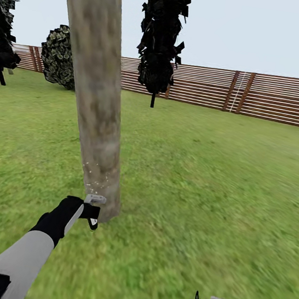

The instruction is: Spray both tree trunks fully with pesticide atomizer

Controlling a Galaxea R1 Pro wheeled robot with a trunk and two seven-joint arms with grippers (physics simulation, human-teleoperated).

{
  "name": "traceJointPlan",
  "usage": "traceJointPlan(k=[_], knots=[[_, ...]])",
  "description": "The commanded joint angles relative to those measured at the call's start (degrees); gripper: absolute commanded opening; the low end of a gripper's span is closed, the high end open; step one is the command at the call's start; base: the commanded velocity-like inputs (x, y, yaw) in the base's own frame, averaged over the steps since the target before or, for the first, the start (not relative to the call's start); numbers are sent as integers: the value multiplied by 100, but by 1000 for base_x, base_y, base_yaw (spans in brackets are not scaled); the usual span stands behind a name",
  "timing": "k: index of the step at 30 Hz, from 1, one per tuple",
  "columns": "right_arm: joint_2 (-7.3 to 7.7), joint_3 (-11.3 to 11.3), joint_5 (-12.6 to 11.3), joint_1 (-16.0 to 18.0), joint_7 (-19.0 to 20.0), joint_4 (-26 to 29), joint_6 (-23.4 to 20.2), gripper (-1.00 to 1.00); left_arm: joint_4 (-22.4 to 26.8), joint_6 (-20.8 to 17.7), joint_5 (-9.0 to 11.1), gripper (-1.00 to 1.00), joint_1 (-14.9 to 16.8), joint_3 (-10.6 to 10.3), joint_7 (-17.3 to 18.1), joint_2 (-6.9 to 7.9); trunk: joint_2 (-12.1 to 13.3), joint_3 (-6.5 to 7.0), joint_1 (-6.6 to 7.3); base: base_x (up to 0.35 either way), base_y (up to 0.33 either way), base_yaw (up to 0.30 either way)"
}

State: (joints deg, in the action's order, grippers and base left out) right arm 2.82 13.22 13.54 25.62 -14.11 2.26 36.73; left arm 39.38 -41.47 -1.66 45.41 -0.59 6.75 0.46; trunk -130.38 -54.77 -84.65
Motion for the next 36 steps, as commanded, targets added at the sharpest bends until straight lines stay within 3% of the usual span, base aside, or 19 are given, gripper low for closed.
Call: traceJointPlan(k=[1,5,14,17,23,27,34,36], knots=[[-1,31,61,4,-30,-7,10,100,1,122,-17,-100,-2,-7,17,5,-2,-5,0,88,-279,0],[-1,31,61,4,-30,-7,10,100,-56,354,-16,-100,-5,-10,11,6,-2,-5,0,112,-279,9],[-1,31,61,4,-30,-11,10,100,-62,385,-11,-100,-6,3,10,12,-2,-5,0,92,-279,237],[-1,31,61,4,-30,-15,10,100,-59,385,-17,-100,-6,153,10,15,-2,-5,0,6,-279,277],[-1,31,61,4,-30,-15,10,100,-88,385,-31,-100,-14,202,10,37,-2,-5,0,1,-279,272],[-1,31,61,4,-30,-7,10,100,-784,435,-22,-100,-19,340,21,70,-2,-5,0,40,-279,65],[6,31,61,4,-30,-15,10,100,-1155,448,-65,-100,-15,343,-12,74,-2,-5,0,143,-267,2],[8,31,61,4,-30,-15,11,100,-1265,450,-53,-100,-85,365,-238,128,-2,-5,0,171,-251,0]])
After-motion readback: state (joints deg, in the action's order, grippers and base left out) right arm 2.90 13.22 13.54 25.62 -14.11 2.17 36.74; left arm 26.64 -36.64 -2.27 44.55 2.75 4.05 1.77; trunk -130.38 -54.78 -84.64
